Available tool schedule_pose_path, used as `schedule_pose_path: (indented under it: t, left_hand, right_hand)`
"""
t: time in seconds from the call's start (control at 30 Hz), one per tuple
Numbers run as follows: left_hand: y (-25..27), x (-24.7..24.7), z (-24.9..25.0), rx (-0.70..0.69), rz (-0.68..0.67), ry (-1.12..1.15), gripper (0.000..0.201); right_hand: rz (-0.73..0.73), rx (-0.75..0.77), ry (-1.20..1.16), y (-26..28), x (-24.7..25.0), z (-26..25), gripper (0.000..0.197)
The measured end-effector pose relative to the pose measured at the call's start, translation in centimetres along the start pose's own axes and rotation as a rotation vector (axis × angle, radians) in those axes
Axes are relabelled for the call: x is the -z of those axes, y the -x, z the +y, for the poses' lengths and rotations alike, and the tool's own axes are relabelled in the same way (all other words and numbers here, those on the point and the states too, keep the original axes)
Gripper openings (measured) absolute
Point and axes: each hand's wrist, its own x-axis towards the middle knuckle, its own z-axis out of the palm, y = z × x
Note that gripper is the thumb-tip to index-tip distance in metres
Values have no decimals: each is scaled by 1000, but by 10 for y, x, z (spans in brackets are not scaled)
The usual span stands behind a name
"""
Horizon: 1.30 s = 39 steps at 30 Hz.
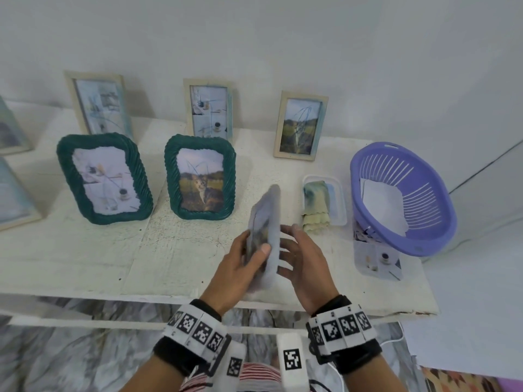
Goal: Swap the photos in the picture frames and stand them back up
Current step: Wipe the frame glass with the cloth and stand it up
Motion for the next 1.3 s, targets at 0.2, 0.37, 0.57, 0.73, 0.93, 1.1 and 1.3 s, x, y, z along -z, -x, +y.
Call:
schedule_pose_path:
  t: [0.2,0.37,0.57,0.73,0.93,1.1,1.3]
  left_hand:
    - [-3,-6,19,21,-36,359,94]
    - [-5,-8,31,-45,-54,379,100]
    - [-11,-7,34,-72,-58,347,91]
    - [-14,1,30,-94,-34,261,92]
    - [-17,3,29,-155,27,112,104]
    - [-26,-5,28,-311,158,-141,111]
    - [-43,-4,26,-479,144,-393,112]
  right_hand:
    - [-35,273,217,14,-12,-11,17]
    - [-24,396,315,15,-10,-13,15]
    - [-50,407,475,15,2,-27,18]
    - [37,529,818,7,21,-38,23]
    - [107,467,943,-3,23,-47,18]
    - [-40,53,312,-13,14,-62,55]
    - [-89,-90,83,-61,23,-83,80]
